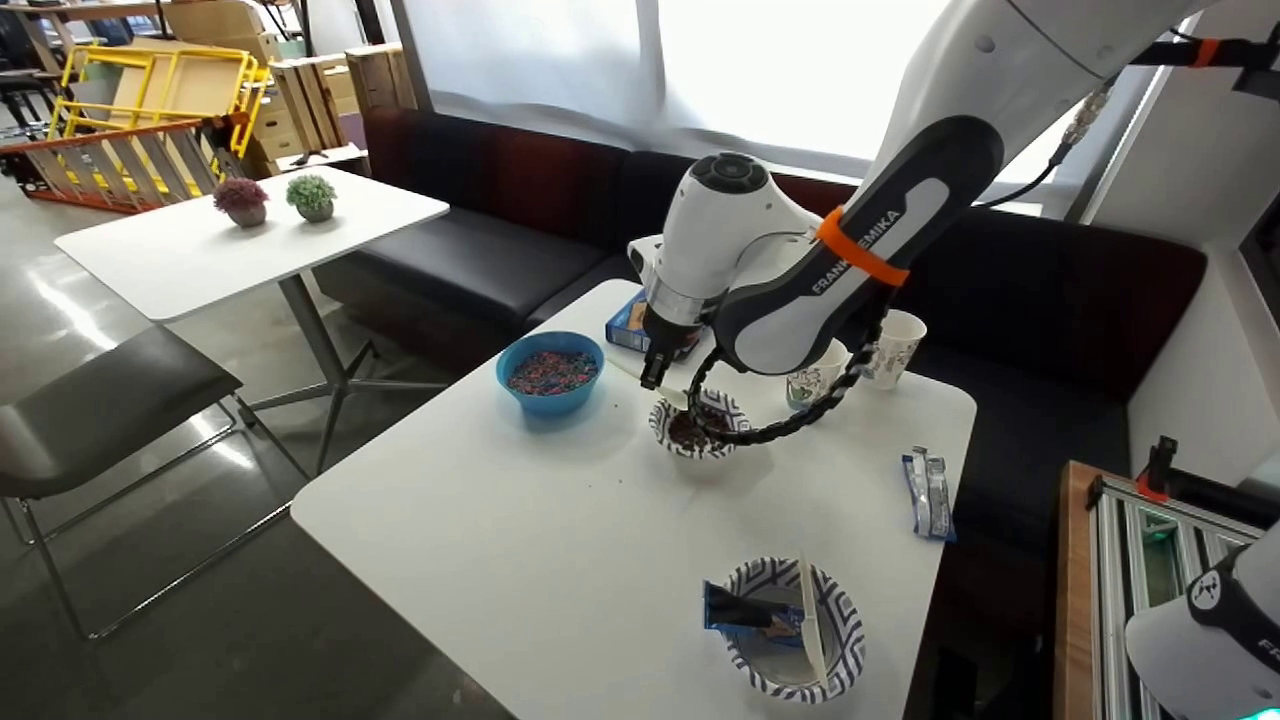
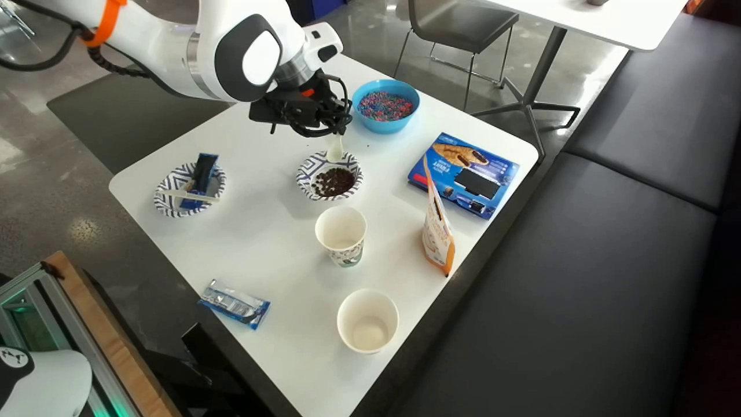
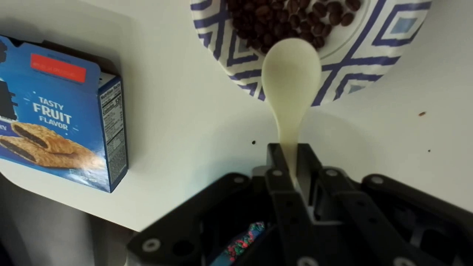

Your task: Use the white spoon to place some contents from the black and white bowl into the coffee cup on the left.

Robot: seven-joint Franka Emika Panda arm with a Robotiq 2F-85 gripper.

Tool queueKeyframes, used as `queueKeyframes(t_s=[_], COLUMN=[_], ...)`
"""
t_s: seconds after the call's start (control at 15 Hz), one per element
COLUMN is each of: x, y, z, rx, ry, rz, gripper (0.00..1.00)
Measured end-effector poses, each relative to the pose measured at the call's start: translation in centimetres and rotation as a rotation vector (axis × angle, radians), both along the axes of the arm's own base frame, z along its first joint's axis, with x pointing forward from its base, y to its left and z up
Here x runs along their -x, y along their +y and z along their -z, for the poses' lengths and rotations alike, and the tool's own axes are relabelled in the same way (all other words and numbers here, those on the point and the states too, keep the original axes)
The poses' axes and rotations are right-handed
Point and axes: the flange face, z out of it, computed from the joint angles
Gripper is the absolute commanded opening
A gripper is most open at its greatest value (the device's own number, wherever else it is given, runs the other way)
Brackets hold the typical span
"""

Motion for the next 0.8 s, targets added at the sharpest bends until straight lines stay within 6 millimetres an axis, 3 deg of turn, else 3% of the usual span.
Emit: queueKeyframes(t_s=[0.47, 0.8], x=[0.8, 2.2], y=[-2.0, -1.1], z=[1.0, 2.3], rx=[-0.054, -0.145], ry=[-0.063, -0.126], rz=[0.110, 0.156], gripper=[0.04, 0.04])
